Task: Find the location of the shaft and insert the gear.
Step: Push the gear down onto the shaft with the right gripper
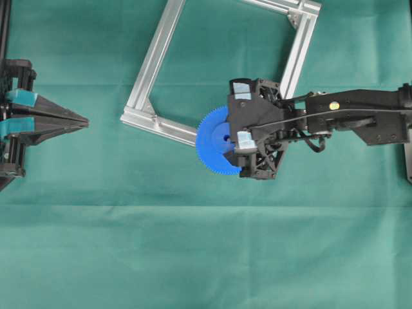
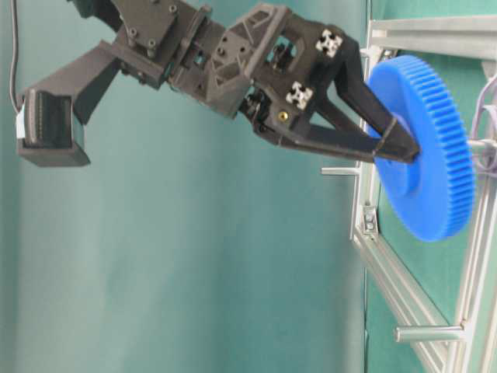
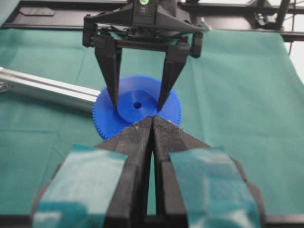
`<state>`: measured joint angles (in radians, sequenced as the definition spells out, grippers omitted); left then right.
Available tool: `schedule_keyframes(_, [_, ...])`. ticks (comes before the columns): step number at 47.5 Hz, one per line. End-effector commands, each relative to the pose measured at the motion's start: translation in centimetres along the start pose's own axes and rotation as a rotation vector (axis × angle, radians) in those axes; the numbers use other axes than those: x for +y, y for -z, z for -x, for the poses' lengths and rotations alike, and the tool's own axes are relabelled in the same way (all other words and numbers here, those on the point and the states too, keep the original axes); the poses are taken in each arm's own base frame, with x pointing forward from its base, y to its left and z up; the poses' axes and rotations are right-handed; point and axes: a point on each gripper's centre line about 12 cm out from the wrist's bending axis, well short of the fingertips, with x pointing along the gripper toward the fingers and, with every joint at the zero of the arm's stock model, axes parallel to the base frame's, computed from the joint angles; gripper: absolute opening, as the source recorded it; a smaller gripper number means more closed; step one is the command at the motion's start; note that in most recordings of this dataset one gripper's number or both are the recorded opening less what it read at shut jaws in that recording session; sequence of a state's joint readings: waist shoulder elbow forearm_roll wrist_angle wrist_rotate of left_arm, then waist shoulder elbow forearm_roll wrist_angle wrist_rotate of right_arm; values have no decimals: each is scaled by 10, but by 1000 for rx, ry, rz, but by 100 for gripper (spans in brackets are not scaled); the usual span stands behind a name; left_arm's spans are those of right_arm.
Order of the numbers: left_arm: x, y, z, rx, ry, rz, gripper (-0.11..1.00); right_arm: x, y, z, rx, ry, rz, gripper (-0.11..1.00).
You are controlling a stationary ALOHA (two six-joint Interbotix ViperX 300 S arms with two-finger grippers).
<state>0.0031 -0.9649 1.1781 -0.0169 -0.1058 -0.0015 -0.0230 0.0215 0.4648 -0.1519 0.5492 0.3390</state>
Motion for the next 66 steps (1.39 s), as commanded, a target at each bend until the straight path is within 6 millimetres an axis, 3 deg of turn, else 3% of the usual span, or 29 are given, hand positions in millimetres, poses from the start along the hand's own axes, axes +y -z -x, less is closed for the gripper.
schedule_keyframes(1, [0,-10,-2,-20,0,3,0,-11,-4,7,-31,11,-17,69])
schedule_keyframes(47, [0,-9,-2,-17,0,3,0,-7,4,11,-74,-18,-32,69])
schedule_keyframes(66, [0,-9,-2,-17,0,3,0,-7,7,-2,-50,-14,-34,69])
